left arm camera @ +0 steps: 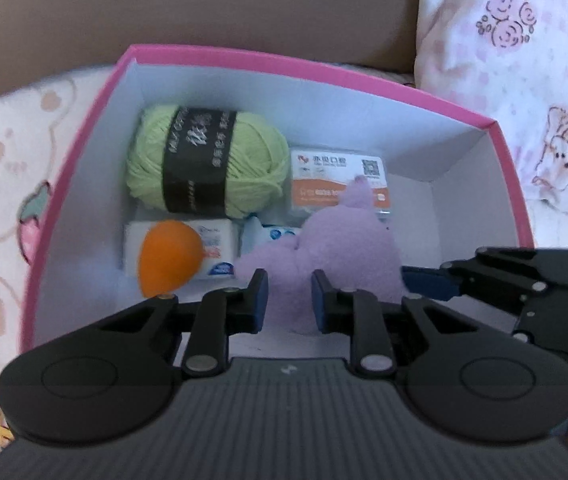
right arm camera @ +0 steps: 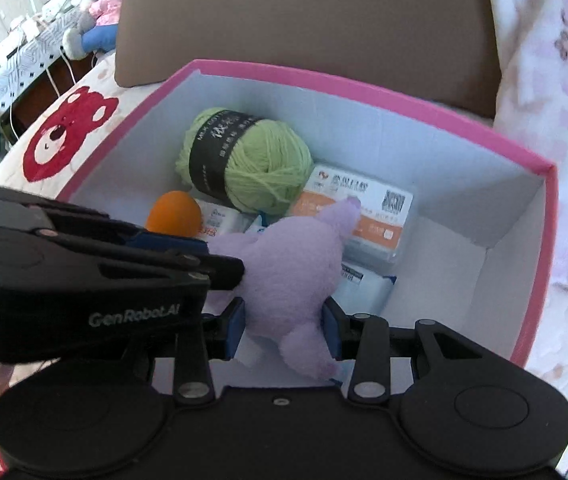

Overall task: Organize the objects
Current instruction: 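Lower the plush toy into the pink box onto the wet-wipe pack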

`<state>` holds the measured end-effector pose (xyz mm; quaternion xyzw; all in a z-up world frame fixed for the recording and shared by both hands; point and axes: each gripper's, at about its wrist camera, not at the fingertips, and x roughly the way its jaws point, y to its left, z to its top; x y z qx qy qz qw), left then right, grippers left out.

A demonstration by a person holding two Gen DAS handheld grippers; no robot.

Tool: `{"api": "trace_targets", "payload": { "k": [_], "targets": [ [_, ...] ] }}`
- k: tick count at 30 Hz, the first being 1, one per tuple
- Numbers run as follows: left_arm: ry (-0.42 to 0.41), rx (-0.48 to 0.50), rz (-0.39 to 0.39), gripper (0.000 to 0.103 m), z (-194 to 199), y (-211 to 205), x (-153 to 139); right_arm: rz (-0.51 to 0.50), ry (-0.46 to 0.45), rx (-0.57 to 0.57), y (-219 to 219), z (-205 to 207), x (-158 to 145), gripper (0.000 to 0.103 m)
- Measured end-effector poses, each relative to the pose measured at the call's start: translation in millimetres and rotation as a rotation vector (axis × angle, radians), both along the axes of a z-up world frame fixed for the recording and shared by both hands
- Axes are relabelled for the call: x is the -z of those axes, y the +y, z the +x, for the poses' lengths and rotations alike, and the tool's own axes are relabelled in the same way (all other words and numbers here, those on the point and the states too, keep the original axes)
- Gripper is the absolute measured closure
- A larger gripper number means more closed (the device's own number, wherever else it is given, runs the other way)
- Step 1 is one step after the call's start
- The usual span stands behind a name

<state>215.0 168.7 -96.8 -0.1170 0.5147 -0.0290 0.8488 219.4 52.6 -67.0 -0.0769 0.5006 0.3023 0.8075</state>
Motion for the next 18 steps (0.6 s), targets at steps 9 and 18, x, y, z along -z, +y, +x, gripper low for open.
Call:
{"api": "trace_targets", "payload": {
  "k": [9, 18],
  "targets": [
    [0.013, -0.019, 0.008, 0.082, 8, -2, 9, -0.033, -0.07, -0.07, -3, -2, 4, 0.062],
    [0.015, 0.017, 0.078, 0.082, 19, -15, 8, -0.091, -0.121, -0.069, -3, -14, 1, 0.063]
  ]
}}
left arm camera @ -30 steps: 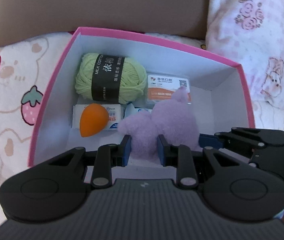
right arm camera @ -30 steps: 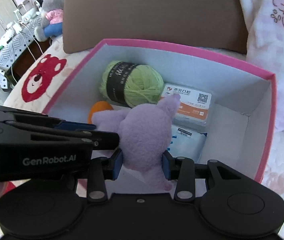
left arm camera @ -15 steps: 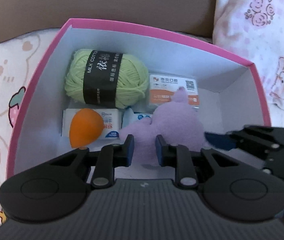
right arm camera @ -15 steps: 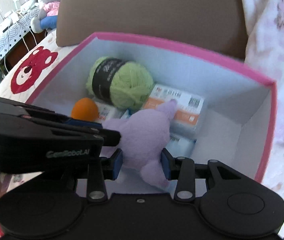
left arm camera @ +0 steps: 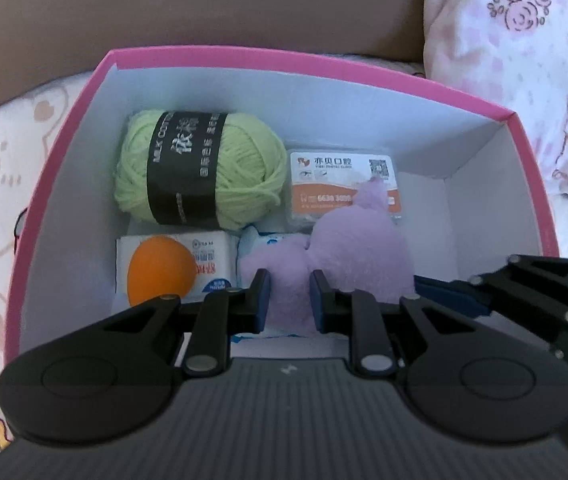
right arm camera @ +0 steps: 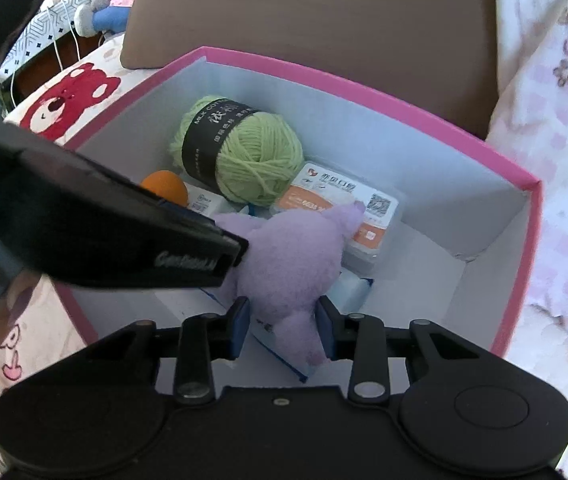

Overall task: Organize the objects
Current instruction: 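Lower the plush toy into the pink box onto the wet-wipe pack, then open the left tool and withdraw it up from the pink box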

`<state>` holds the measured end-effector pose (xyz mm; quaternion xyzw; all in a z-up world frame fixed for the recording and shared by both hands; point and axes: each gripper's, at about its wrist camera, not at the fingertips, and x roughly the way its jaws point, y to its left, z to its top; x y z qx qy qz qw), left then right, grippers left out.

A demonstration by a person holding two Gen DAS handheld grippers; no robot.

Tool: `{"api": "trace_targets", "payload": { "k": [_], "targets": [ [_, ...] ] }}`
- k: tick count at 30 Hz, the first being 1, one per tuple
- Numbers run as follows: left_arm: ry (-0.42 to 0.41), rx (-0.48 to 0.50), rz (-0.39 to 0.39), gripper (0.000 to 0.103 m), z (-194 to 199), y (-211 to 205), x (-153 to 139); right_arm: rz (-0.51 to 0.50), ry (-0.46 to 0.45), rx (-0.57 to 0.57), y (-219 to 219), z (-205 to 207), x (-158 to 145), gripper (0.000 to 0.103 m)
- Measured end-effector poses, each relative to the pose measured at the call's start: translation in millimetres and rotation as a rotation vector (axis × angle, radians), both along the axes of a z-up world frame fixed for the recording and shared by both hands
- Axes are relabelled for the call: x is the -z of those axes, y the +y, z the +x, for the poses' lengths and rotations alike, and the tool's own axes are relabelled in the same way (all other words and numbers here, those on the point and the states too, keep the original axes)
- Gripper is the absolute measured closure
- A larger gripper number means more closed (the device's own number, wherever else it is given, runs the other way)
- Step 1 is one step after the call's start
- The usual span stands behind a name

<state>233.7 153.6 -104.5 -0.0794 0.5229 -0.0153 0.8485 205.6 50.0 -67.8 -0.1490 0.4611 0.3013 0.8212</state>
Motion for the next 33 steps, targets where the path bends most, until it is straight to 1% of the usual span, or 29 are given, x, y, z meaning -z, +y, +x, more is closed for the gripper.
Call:
{"api": "trace_targets", "payload": {
  "k": [2, 6, 7, 10, 12, 15, 16, 18, 20, 21, 23, 27, 29, 31, 32, 33],
  "targets": [
    [0.002, -0.007, -0.005, 0.082, 1, 2, 1, 0.004, -0.014, 0.002, -4, -2, -4, 0.063],
    [0.0, -0.039, -0.065, 0.082, -3, 10, 0, 0.058, -0.007, 0.023, -16, -4, -10, 0.06],
    [-0.003, -0.041, -0.079, 0.08, -4, 12, 0, 0.068, -0.008, 0.033, -18, -4, -11, 0.06],
    [-0.023, -0.058, -0.068, 0.079, -8, 14, 1, 0.107, -0.023, 0.034, -24, -9, -15, 0.059],
    [-0.03, -0.07, -0.08, 0.079, -12, 15, 1, 0.114, -0.033, 0.044, -25, -14, -19, 0.059],
    [-0.057, -0.078, -0.08, 0.079, -18, 14, -4, 0.168, -0.031, 0.056, -31, -26, -35, 0.056],
    [-0.065, -0.077, -0.085, 0.077, -21, 13, -7, 0.187, -0.03, 0.054, -35, -31, -40, 0.054],
    [-0.07, -0.076, -0.098, 0.075, -25, 13, -13, 0.18, -0.051, 0.037, -38, -39, -46, 0.051],
    [-0.04, -0.056, -0.077, 0.075, -27, 9, -18, 0.149, -0.076, 0.002, -37, -48, -47, 0.05],
    [-0.022, -0.062, -0.088, 0.075, -29, 10, -21, 0.135, -0.086, -0.006, -38, -51, -48, 0.05],
    [-0.009, -0.074, -0.113, 0.075, -32, 11, -28, 0.144, -0.09, -0.008, -43, -58, -51, 0.048],
    [-0.044, -0.05, -0.064, 0.075, -48, 1, -52, 0.172, -0.102, 0.018, -56, -68, -62, 0.042],
    [-0.05, -0.036, -0.07, 0.071, -58, -6, -66, 0.166, -0.108, 0.026, -61, -71, -68, 0.041],
    [-0.034, -0.03, -0.099, 0.062, -69, -10, -75, 0.187, -0.102, 0.035, -68, -74, -75, 0.037],
    [-0.02, -0.019, -0.113, 0.062, -73, -13, -79, 0.199, -0.097, 0.038, -71, -76, -78, 0.034],
    [-0.02, -0.021, -0.122, 0.062, -77, -15, -82, 0.205, -0.098, 0.038, -73, -78, -81, 0.033]
  ]
}}
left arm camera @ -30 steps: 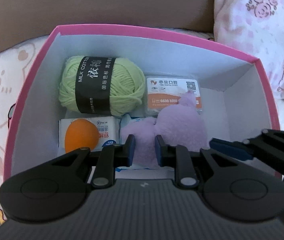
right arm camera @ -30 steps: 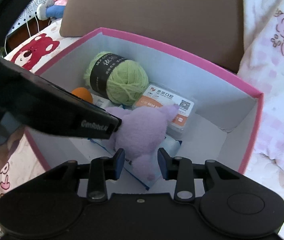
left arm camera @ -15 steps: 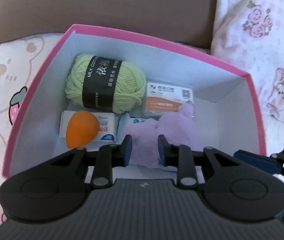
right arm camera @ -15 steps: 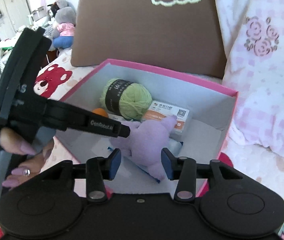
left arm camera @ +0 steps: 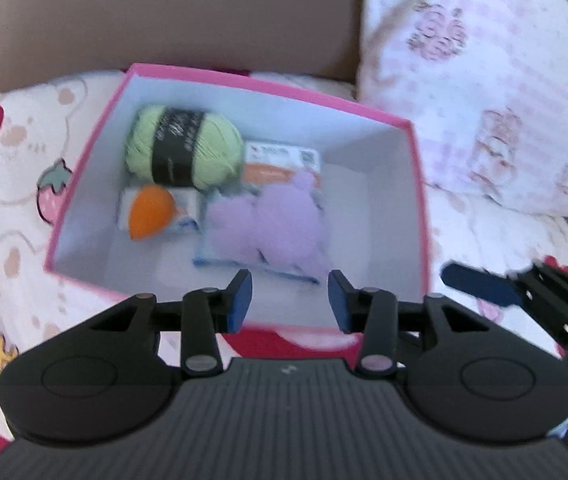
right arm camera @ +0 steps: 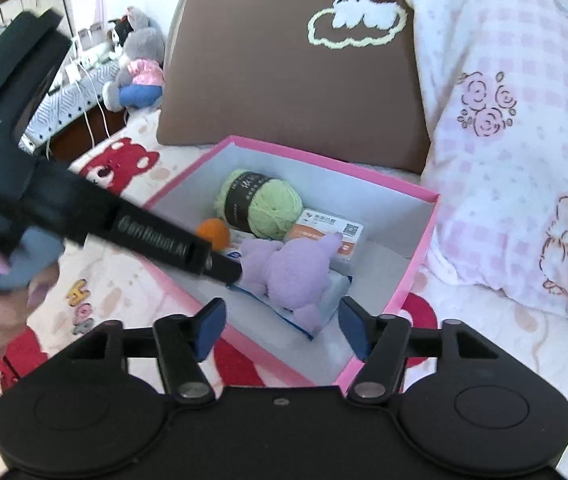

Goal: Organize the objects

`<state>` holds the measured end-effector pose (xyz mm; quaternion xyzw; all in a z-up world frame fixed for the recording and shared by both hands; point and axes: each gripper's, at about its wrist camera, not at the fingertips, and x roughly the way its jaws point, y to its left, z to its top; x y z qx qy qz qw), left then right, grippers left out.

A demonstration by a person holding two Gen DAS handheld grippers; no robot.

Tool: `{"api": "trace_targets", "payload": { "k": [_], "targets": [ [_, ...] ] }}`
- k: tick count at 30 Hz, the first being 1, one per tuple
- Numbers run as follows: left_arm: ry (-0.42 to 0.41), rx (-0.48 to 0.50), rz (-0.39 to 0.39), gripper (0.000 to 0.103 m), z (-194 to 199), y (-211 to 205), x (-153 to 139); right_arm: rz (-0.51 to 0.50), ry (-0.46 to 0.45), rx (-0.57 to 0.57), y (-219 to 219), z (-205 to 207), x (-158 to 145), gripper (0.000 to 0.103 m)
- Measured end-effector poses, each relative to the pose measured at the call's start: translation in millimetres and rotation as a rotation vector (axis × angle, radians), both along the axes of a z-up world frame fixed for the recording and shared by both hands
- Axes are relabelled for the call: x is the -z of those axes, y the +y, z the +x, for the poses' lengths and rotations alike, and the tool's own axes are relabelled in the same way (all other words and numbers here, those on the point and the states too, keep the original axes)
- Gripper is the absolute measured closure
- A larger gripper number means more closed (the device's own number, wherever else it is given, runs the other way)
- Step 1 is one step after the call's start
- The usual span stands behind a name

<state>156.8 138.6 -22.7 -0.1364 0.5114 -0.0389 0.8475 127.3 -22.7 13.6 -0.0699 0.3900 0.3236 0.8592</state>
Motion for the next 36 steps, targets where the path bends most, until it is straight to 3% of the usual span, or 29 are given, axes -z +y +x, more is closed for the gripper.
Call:
{"api": "trace_targets", "payload": {
  "k": [6, 9, 14, 17, 21, 28, 32, 34, 36],
  "targets": [
    [-0.013, 0.01, 0.045, 0.056, -23, -19, -17, 0.021, -0.017, 0.002, -15, -21, -19, 0.029],
    [-0.069, 0.008, 0.034, 0.05, -36, -25, -25, 0.005, -0.029, 0.0, -24, -32, -26, 0.029],
    [-0.055, -0.028, -0.01, 0.05, -49, -30, -29, 0.017, -0.022, 0.048, -46, -50, -39, 0.029],
    [-0.044, -0.026, 0.032, 0.048, -62, -40, -35, 0.023, -0.035, 0.07, -59, -61, -49, 0.029],
    [-0.045, -0.022, 0.065, 0.038, -80, -49, -47, 0.009, -0.051, 0.118, -73, -73, -55, 0.027],
    [-0.069, -0.005, 0.082, 0.033, -106, -60, -65, -0.006, -0.051, 0.167, -96, -85, -54, 0.022],
    [-0.087, 0.007, 0.144, 0.03, -116, -73, -75, -0.011, -0.04, 0.21, -109, -86, -53, 0.02],
    [-0.104, 0.057, 0.162, 0.02, -121, -84, -79, -0.004, -0.035, 0.219, -115, -86, -53, 0.015],
    [-0.124, 0.064, 0.179, 0.017, -125, -92, -81, -0.001, -0.039, 0.247, -120, -87, -53, 0.012]
  ]
}}
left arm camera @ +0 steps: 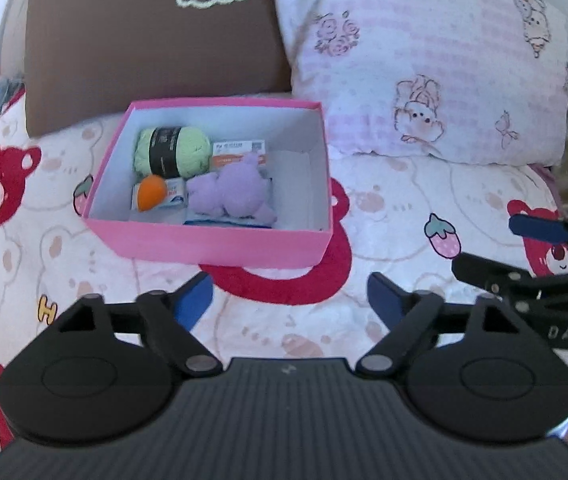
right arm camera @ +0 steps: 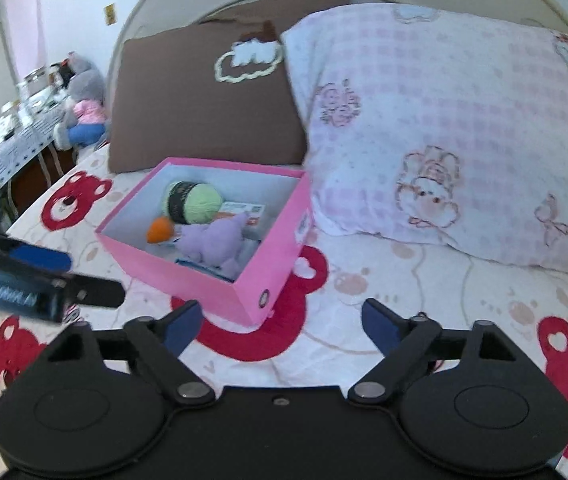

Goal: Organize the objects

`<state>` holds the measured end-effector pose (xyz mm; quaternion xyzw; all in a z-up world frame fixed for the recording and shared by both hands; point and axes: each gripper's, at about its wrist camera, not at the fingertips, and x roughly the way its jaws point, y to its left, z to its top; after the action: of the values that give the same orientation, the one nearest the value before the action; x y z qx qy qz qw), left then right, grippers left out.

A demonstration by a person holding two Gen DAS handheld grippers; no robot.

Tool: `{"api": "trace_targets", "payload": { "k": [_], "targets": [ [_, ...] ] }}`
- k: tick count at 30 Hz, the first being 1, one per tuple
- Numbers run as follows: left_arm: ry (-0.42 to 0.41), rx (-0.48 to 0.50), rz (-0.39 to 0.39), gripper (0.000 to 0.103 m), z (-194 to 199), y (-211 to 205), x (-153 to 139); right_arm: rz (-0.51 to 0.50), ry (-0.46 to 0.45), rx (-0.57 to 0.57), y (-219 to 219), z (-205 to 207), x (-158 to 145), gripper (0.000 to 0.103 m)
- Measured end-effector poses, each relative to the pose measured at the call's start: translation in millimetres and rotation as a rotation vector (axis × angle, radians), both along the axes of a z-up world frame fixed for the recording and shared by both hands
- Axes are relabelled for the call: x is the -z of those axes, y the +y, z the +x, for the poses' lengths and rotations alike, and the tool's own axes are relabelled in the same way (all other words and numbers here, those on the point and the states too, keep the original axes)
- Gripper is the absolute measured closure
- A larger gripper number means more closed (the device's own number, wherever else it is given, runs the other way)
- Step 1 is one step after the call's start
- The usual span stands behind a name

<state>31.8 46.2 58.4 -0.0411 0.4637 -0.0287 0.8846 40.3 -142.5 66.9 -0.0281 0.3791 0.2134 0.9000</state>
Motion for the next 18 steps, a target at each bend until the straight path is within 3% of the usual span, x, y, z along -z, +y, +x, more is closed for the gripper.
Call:
{"api": "trace_targets", "payload": {
  "k": [5, 8, 18],
  "targets": [
    [-0.002, -0.03, 0.003, 0.012, -1, -9, 4, -0.03, 0.014, 0.078, -9, -1, 1, 0.011],
    [0.016, -0.033, 0.015, 0.004, 1, -15, 11, -0.061, 0.026, 0.105, -11, -1, 2, 0.011],
    [0.093, -0.084, -0.037, 0.002, 1, -18, 27, 0.011, 0.06, 0.196, -30, -3, -2, 0.011]
  ]
}}
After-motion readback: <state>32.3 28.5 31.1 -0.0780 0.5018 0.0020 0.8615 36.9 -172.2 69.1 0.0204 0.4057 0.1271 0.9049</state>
